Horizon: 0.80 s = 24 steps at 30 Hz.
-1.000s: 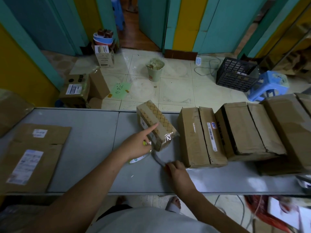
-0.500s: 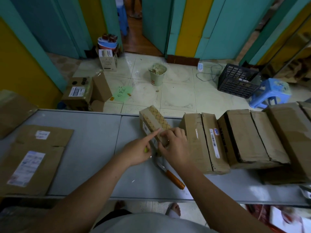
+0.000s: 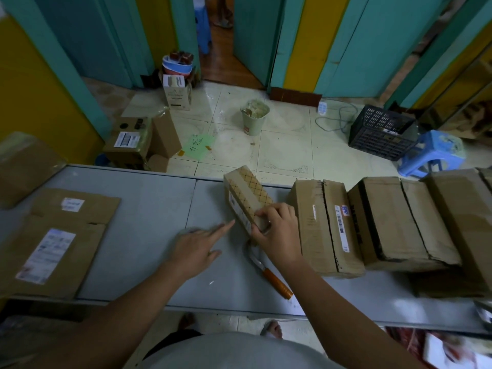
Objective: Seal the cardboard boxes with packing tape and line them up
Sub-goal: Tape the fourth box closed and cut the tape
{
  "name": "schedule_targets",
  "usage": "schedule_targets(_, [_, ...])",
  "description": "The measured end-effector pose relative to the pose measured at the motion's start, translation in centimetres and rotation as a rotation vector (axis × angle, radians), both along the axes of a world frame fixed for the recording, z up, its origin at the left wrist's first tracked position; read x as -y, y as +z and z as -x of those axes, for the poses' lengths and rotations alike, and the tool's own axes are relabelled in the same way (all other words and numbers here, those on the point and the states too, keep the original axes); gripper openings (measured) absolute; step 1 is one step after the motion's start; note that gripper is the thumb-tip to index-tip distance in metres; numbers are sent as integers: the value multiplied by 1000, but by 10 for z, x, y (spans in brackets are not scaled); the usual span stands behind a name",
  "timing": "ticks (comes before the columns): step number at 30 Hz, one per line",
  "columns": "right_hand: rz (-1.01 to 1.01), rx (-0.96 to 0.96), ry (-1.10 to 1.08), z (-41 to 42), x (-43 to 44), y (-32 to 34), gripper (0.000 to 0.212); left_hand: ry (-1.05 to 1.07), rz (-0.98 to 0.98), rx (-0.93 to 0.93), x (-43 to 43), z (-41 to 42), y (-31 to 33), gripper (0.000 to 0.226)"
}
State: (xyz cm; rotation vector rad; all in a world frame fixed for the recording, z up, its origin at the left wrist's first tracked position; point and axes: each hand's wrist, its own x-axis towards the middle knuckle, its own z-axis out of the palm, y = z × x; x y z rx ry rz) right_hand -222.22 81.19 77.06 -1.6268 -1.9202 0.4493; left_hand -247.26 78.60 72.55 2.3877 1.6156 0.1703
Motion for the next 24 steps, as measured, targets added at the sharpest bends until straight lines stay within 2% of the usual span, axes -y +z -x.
schedule_targets(3, [-7,-11,15,-1,-1,-1,33,71,30,68,3,-4,3,88])
schedule_targets(9, [-6,-30,4,-7,-2,-4,39,182,-17,352,-11,-30,30,50])
schedule_targets(13, [-15,-36,86,-12,-1,-4,54,167,21,665,-25,-65,49,44])
schedule_targets(17, [46,-126,182,-27,0,1,70,171,114,754,-34,-79,53,41])
schedule_targets(19, [78,-179,217,-31,0,3,65,153,164,786,-38,-75,51,42])
schedule_targets(22, [86,-197,240,-31,-2,0,39,117,234,815,-40,-66,45,43])
schedule_targets(24, [75,-190,220,-31,-3,-3,31,101,270,804,-40,-60,43,47])
